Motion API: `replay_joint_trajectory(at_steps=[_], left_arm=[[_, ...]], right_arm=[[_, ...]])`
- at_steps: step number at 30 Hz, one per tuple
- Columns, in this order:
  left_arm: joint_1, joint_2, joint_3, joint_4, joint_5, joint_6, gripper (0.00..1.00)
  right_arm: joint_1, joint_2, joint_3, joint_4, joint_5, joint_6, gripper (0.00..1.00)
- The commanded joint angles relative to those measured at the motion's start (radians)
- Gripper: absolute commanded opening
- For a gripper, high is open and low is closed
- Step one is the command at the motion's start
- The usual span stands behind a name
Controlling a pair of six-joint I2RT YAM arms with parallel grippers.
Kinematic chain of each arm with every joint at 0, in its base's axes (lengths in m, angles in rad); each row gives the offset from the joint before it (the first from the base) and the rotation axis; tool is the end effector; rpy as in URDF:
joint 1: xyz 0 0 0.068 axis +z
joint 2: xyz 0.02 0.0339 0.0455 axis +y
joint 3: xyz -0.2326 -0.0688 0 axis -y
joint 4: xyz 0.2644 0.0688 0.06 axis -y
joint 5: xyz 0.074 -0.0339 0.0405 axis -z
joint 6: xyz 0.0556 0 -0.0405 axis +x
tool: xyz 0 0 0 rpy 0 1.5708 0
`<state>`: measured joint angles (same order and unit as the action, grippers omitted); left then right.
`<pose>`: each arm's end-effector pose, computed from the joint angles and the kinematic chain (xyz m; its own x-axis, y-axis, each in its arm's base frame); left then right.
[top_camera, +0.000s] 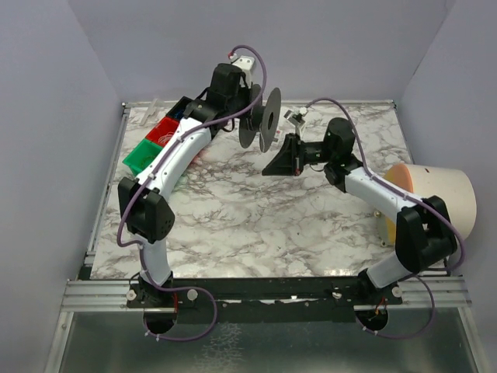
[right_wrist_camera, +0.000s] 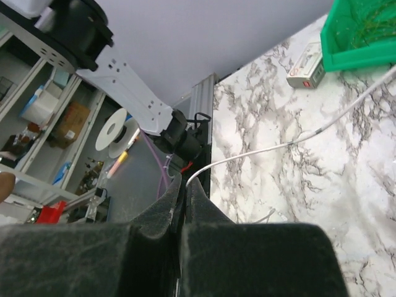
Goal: Wrap the cables
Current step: Wrap the cable around the cable reel.
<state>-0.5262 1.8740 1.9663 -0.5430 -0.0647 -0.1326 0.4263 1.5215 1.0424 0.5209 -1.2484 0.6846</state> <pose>0.4028 -0.2298 0.3632 -0.4330 0.0989 -0.8960 0.3971 0.9132 -0.0911 0.3081 0.1979 0.2810 -0.5990 -0.0520 -0.7991 -0.7940 -0.0910 0.6011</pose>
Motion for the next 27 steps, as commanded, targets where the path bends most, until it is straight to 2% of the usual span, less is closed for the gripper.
replay_joint_trajectory(at_steps=[1, 6, 12, 20, 27], left_arm=[[0.045, -0.051, -0.039, 0.123, 0.293, -0.169, 0.00], [0.075, -0.063, -0.073, 0.192, 0.476, -0.238, 0.00], [0.120, -0.100, -0.088, 0.254, 0.587, -0.308, 0.00], [0.200, -0.138, -0.057, 0.298, 0.740, -0.354, 0.00], [0.243, -0.169, -0.080, 0.290, 0.825, -0.343, 0.00]], right_arm=[[0.015, 0.054, -0.035, 0.144, 0.048, -0.022, 0.01], [0.026, 0.094, -0.046, 0.033, 0.203, -0.169, 0.01], [0.026, 0.106, -0.105, -0.023, 0.441, -0.270, 0.00], [0.012, 0.077, -0.137, -0.085, 0.568, -0.333, 0.01], [-0.141, 0.051, -0.187, -0.004, 0.556, -0.255, 0.01]])
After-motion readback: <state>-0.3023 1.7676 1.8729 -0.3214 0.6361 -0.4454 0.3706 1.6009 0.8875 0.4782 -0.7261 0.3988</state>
